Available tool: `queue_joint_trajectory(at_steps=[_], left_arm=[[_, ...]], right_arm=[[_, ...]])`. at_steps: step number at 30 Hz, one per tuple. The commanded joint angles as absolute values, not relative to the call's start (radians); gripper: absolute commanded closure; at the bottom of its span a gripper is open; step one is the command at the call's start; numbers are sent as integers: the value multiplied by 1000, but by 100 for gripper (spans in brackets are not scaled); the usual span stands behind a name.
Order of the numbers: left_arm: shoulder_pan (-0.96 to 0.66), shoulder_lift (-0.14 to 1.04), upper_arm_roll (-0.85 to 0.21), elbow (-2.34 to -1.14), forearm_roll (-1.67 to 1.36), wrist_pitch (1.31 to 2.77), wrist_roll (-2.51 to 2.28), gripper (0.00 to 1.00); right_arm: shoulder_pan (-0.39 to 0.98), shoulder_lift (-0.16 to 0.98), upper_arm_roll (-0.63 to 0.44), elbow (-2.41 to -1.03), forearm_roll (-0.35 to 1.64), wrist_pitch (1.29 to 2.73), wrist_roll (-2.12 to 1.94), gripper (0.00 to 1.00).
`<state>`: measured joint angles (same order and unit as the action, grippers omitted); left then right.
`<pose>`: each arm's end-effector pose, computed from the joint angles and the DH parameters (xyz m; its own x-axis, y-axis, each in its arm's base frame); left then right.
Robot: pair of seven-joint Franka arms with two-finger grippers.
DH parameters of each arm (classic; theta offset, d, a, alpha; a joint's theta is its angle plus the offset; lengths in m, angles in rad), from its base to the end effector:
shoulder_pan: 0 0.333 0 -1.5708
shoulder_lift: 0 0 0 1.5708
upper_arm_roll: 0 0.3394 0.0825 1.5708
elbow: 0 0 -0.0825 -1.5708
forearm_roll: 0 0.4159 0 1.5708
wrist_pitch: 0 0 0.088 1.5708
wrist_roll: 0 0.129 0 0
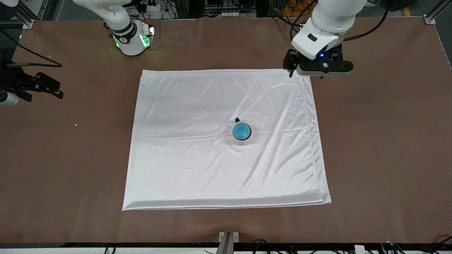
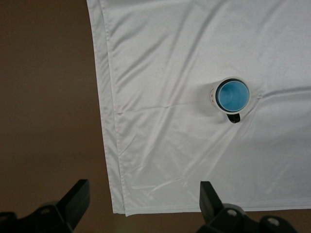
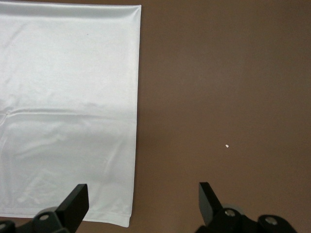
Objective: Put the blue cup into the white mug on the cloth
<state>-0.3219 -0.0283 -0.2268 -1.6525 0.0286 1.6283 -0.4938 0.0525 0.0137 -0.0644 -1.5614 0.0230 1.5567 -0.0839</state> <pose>0.4969 -0.3016 0.6058 0.9982 -0.0567 0.0195 -0.0561 -0.9980 -0.0292 0.5890 -0.0038 0.6214 0.9973 0.0722 -0.0164 0.0718 -0.9971 -0.0236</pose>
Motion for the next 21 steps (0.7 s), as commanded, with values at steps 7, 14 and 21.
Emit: queue_joint_trajectory(at_steps=[7,14,21], left_arm=[[-218,-133,-230,-1730,-69,1577,-489,0],[-163,-167,-225,-1761,-71,1563,-397,0],[-146,-163,-224,-1756,-69,1552,-379,0]], right_arm=[[60,-8,-68,-1574,23,1557,-80,0],[61,-8,-69,-1574,23,1559,-80,0],[61,-8,-67,-1574,23,1559,-80,0]])
